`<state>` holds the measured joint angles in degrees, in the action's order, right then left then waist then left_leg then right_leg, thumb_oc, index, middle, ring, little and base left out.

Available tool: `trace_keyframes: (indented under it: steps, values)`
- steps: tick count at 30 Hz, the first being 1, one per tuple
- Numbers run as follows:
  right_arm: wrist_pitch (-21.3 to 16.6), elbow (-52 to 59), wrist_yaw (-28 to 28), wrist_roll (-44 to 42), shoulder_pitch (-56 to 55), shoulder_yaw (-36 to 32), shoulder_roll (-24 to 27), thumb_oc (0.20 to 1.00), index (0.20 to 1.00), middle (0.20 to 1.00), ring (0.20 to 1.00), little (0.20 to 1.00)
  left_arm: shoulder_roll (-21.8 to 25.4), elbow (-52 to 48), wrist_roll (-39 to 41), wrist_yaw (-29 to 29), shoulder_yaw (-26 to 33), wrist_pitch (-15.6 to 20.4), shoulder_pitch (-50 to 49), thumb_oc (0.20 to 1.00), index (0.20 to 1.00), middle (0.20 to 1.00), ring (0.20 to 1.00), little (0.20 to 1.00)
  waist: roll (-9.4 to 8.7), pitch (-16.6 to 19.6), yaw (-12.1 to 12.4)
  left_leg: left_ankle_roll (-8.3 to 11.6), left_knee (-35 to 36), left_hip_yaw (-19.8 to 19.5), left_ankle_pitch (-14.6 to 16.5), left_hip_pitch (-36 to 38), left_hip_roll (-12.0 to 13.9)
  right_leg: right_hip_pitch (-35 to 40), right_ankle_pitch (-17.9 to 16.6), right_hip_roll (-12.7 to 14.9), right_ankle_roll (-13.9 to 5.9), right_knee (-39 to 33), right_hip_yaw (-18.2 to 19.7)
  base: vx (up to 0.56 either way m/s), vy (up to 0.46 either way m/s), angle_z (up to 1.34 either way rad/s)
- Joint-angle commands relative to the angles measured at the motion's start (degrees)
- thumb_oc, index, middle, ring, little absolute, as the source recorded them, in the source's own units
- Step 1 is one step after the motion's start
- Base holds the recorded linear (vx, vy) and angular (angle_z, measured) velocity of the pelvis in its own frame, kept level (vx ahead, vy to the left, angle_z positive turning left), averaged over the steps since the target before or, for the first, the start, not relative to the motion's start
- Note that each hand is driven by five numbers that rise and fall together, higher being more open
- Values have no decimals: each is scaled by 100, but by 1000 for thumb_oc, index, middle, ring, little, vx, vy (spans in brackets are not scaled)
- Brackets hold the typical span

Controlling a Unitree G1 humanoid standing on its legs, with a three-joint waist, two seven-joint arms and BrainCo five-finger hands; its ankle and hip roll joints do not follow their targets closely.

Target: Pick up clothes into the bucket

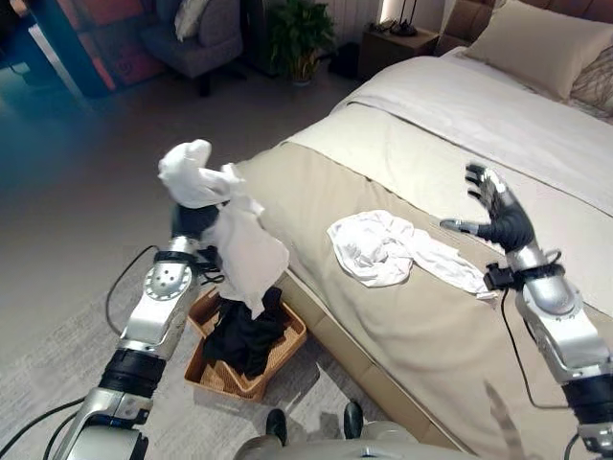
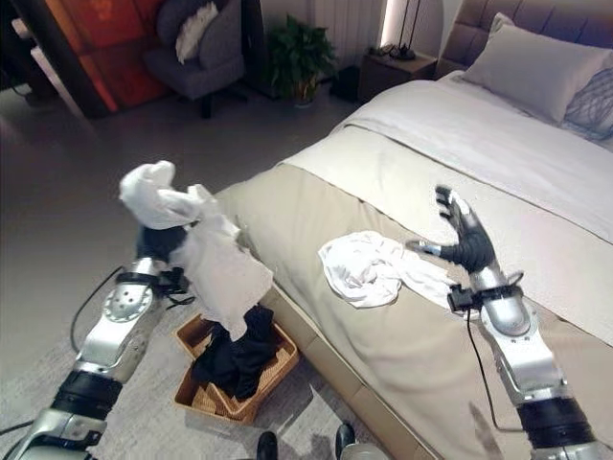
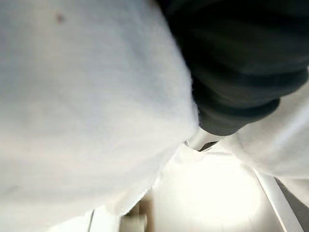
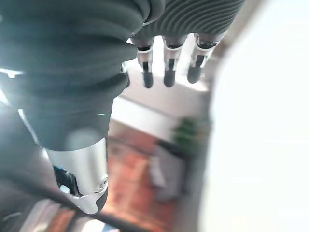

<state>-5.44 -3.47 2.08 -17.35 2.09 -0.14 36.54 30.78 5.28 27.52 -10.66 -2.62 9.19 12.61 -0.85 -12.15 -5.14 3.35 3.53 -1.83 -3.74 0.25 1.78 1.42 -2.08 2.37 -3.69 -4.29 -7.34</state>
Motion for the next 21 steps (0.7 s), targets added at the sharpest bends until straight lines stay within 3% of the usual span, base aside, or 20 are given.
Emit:
trace_keyframes:
  steps: [1,6,9,15,21]
  values:
    - [-120,-115,-119,357,74,-17,-129,1000,1000,1000,1000,1000,283,-112,-551,-215,408,493,252,200,200,200,200,200,-264,14,134,-133,-924,45,556,-405,-170,-131,377,389,-274,698,-132,-53,10,5]
    - [-151,-851,2,834,13,305,-551,1000,1000,1000,1000,1000,182,118,-1143,-609,554,530,154,200,200,200,200,200,-296,-392,171,-223,-1345,-42,641,-874,-235,-662,482,463,-239,1276,-108,-115,54,14]
    - [-314,-1424,170,1108,190,822,-892,1000,1000,1000,1000,1000,75,560,-1621,-1322,665,644,342,200,200,200,200,200,-399,-850,215,-312,-1992,-66,758,-1606,-269,-1404,548,561,-189,1941,56,-191,68,-1]
    - [-513,-1760,351,1242,369,1273,-1005,1000,1000,1000,1000,1000,136,1072,-1806,-2005,747,714,714,200,200,200,200,200,-689,-1386,254,-319,-3049,-109,1001,-2781,-151,-2525,693,495,-117,2667,178,-112,-14,-4]
    - [-692,-2376,644,1400,384,1514,-1028,1000,1000,1000,1000,1000,422,1404,-1731,-2487,598,773,1304,200,200,200,200,200,-843,-1764,127,-374,-3863,-254,1164,-3880,-201,-3528,904,494,-57,3440,141,-102,-20,4]
